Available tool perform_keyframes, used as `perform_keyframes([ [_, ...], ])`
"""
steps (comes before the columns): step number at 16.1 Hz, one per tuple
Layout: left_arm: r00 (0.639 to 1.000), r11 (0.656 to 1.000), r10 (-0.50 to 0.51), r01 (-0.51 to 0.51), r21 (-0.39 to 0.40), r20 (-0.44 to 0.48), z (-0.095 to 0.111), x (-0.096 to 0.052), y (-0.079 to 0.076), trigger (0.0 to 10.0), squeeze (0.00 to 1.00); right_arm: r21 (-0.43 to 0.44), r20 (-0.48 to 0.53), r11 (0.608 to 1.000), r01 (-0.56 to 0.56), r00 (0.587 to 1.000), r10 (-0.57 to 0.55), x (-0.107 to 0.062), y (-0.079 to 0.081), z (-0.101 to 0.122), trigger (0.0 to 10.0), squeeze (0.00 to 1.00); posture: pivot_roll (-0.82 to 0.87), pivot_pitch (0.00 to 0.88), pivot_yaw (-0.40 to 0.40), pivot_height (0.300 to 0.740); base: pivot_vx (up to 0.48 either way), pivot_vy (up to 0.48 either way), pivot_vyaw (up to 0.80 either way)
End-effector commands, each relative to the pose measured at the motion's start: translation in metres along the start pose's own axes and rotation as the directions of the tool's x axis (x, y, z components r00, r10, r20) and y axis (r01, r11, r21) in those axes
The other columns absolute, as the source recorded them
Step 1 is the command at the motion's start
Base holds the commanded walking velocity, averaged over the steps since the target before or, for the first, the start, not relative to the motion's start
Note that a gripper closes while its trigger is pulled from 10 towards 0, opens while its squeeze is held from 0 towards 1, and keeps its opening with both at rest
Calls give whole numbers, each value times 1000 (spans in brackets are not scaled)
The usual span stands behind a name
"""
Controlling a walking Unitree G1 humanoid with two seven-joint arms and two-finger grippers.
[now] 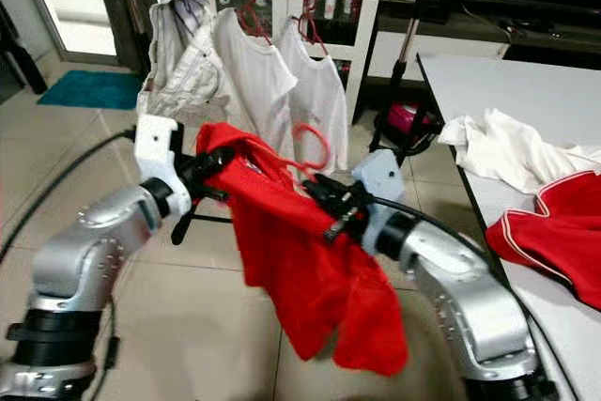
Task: Hang hanger
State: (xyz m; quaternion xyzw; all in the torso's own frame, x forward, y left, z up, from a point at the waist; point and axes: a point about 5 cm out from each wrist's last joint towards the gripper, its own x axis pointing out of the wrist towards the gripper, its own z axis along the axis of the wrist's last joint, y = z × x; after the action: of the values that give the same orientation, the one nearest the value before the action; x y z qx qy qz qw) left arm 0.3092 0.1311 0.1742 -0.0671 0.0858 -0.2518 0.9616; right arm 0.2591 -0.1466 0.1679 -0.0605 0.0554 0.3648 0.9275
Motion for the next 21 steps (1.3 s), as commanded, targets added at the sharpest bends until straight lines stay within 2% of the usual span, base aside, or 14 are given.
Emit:
perform_keyframes([
  [1, 1000, 1000, -24, 23, 21, 15, 9, -2, -3, 0, 0, -18, -34, 999, 46, 998, -46, -4, -6, -5, 0, 0, -140, 0, -5, 740, 0, 0, 0],
  [3, 999, 996, -41, 42, 79, -8, 11, -4, -6, 0, 0, -84, -99, 995, 55, 993, -63, -5, -10, -13, 0, 0, -139, 0, -9, 740, 0, 0, 0],
  [5, 1000, 994, -23, 22, 108, 6, 19, -6, -2, 0, 0, -154, -167, 988, 15, 985, -41, -7, -12, -21, 0, 0, -137, 0, -19, 740, 0, 0, 0],
  [7, 999, 991, 8, -14, 132, 40, 32, -10, 8, 0, 0, -187, -241, 981, -40, 970, -7, -12, -12, -33, 0, 0, -137, 0, -23, 740, 0, 0, 0],
  [9, 991, 986, 79, -93, 138, 107, 47, -15, 24, 0, 0, -190, -275, 980, -60, 961, 6, -18, -14, -41, 0, 0, -139, 0, -23, 740, 0, 0, 0],
  [10, 965, 972, 170, -198, 128, 202, 64, -20, 42, 0, 0, -195, -287, 978, -72, 958, 14, -22, -15, -47, 0, 0, -139, 0, -25, 740, 0, 0, 0],
  [12, 933, 961, 233, -265, 83, 274, 75, -24, 54, 0, 0, -189, -289, 979, -79, 957, 21, -24, -15, -50, 0, 0, -137, 0, -25, 740, 0, 0, 0],
  [13, 876, 935, 341, -354, -26, 341, 84, -30, 73, 0, 0, -174, -283, 980, -92, 958, 39, -27, -14, -54, 0, 0, -131, 0, -29, 740, 0, 0, 0],
  [15, 830, 899, 434, -424, -110, 350, 84, -35, 86, 0, 0, -128, -236, 989, -72, 971, 40, -26, -14, -54, 0, 0, -132, 0, -27, 740, 0, 0, 0],
  [16, 838, 892, 447, -442, -90, 314, 75, -33, 88, 0, 0, -81, -171, 996, -38, 985, 23, -24, -15, -48, 0, 0, -134, 0, -26, 740, 0, 0, 0],
  [18, 914, 927, 352, -370, 60, 202, 48, -20, 73, 0, 0, -18, -66, 999, 28, 997, -29, -19, -19, -36, 0, 0, -138, 0, -25, 740, 0, 0, 0],
  [20, 943, 948, 292, -307, 79, 163, 38, -13, 62, 0, 0, 11, -17, 998, 64, 998, -63, -17, -21, -30, 0, 0, -137, 0, -26, 740, 0, 0, 0],
  [21, 991, 986, 116, -123, 117, 64, 19, -3, 32, 0, 0, 94, 92, 983, 155, 982, -164, -11, -27, -16, 0, 0, -140, 0, -30, 740, 0, 0, 0],
])
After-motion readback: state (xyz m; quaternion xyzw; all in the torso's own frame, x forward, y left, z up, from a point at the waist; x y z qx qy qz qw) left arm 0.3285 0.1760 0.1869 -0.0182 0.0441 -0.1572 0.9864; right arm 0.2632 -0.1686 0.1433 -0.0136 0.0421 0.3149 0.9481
